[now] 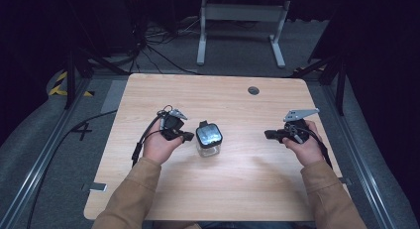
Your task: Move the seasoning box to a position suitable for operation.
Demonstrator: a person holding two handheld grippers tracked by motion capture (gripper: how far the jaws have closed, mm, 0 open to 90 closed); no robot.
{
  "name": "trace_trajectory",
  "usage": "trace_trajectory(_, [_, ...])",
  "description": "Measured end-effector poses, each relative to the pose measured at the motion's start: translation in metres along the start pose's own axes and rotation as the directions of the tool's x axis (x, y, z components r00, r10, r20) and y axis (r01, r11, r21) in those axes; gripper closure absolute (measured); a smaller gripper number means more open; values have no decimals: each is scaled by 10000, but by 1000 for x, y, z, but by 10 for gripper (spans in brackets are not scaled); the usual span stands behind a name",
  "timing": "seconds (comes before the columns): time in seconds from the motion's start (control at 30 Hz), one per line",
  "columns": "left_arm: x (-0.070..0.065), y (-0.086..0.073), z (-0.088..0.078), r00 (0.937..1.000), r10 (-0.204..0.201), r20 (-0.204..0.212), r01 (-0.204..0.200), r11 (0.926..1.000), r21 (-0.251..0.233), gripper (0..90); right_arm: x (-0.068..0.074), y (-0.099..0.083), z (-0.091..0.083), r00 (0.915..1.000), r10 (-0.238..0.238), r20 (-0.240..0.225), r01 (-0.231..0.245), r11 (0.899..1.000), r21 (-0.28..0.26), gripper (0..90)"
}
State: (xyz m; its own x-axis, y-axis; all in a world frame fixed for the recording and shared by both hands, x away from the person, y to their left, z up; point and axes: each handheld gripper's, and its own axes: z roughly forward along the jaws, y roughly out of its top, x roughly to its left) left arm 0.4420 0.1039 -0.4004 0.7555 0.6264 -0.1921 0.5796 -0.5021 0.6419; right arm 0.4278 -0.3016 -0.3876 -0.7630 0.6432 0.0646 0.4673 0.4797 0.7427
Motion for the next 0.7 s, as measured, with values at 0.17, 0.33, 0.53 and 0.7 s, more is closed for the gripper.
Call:
trace_trajectory(0.17, [4,2,6,10000,-63,-14,63,10000,-17,897,0,-4,-4,9999,79,64,-78,10000,-62,900])
trace_trajectory(0.33, [5,3,7,10000,-73,-28,73,10000,-29,897,0,-5,-6,9999,101,96,-101,9999,-70,900])
trace_trajectory(0.53, [7,5,10,9999,-166,-38,166,9998,-89,897,2,-5,-6,9999,61,105,-61,10000,-68,900])
trace_trajectory(0.7, [8,6,13,9996,-236,-152,232,9995,-204,897,5,-4,-3,10000,66,-24,-66,10000,-72,900])
